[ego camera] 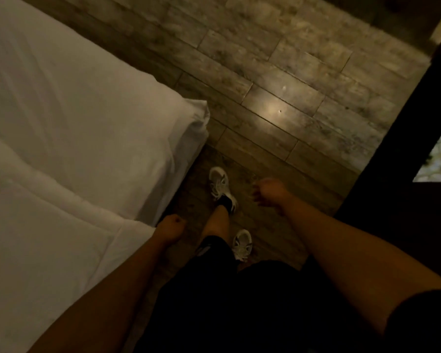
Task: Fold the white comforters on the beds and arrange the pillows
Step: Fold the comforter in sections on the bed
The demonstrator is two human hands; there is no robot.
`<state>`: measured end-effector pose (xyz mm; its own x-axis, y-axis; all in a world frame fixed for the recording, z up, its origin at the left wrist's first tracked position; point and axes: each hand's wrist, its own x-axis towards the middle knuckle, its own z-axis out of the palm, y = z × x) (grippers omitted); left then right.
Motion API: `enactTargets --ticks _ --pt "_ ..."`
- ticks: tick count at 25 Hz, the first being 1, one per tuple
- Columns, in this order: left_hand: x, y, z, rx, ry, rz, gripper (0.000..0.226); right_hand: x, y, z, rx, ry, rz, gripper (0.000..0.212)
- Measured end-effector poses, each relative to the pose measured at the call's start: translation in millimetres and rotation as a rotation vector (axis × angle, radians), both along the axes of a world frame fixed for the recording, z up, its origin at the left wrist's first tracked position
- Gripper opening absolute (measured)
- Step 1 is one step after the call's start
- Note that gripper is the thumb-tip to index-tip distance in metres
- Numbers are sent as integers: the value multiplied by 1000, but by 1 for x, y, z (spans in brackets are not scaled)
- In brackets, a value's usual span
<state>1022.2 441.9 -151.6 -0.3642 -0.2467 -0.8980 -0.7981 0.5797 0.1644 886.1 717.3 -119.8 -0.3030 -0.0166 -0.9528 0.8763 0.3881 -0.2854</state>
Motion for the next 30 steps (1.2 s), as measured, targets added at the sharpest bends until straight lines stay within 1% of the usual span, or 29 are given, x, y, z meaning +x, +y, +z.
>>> enactTargets --ticks 3,5,9,13,14,16,18,19,21,23,27,30 --pt "-56 -3 3 51 33 64 25 -76 -26 32 -7 151 7 26" --pt "-98 0 7 87 48 74 25 -107 -28 42 -8 171 17 26" --pt "-205 -3 28 188 59 234 28 -153 -14 50 76 72 124 24" --pt "-318 -11 52 239 118 233 18 -193 27 38 255 25 384 21" --pt "-348 -12 61 246 133 255 17 -210 37 36 279 -2 417 21" --pt "-402 -16 69 245 163 310 15 -253 51 34 264 -50 380 22" --pt "-448 -19 73 221 197 339 20 -296 58 30 244 -91 383 23" --pt "-468 -20 74 212 207 369 22 -321 58 26 244 -81 389 24" --pt "-498 -22 76 188 183 434 23 -369 51 17 254 -13 398 29" --pt "-513 -25 74 167 141 485 23 -423 32 16 209 3 412 26" --pt "-529 -32 73 159 -7 621 26 -531 -28 33 79 5 278 18" --pt "-535 -45 75 173 -60 742 26 -604 -87 48 12 55 341 16"
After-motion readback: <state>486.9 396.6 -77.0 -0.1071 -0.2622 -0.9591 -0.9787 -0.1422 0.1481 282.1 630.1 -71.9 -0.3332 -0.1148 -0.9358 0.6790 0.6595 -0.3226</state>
